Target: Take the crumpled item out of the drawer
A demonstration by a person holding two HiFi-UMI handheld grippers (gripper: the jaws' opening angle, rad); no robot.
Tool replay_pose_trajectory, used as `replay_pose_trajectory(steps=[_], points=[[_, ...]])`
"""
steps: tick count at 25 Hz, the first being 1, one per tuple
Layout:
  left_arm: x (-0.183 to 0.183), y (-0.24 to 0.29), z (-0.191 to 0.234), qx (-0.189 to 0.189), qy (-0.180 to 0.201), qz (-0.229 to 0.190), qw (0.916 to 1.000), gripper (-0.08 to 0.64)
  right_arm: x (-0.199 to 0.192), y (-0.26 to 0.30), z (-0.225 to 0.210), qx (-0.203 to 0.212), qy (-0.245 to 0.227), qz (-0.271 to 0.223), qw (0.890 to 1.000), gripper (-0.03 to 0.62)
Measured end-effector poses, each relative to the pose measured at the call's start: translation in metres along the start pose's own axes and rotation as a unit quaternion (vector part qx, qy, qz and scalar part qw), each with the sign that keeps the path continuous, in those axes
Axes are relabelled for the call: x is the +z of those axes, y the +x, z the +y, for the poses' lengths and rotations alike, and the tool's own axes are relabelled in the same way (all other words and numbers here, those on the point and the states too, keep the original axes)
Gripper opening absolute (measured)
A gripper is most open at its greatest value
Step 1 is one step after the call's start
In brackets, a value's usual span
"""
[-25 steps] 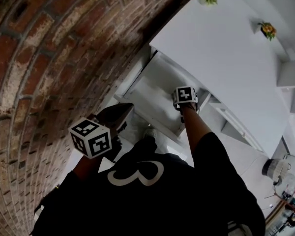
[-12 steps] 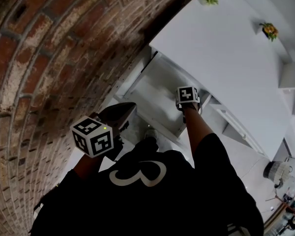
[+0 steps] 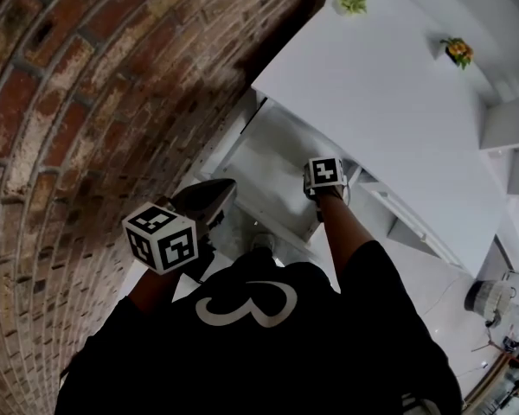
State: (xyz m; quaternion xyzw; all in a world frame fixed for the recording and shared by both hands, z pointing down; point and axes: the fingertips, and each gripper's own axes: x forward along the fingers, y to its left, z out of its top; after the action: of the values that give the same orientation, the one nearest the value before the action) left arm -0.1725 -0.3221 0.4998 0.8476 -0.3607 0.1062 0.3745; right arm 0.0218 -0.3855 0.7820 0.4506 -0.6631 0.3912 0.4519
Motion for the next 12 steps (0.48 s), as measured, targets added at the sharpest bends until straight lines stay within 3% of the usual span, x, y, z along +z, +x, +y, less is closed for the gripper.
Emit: replay_pose_trajectory(steps=[3,12], points=[[0.005,-0.002,-0.005,-0.003,0.001,-0.008,1.0,0.003,0.012,-0.014,0.021,0.054,0.009,-0.041,0.998,0.138],[0.019,-0.013,-0.028,-0.023,0.017,-0.029,0.9992,0.003,0.018,-0.112,0.047,0.136,0.022,-0.113,0.984,0.138]])
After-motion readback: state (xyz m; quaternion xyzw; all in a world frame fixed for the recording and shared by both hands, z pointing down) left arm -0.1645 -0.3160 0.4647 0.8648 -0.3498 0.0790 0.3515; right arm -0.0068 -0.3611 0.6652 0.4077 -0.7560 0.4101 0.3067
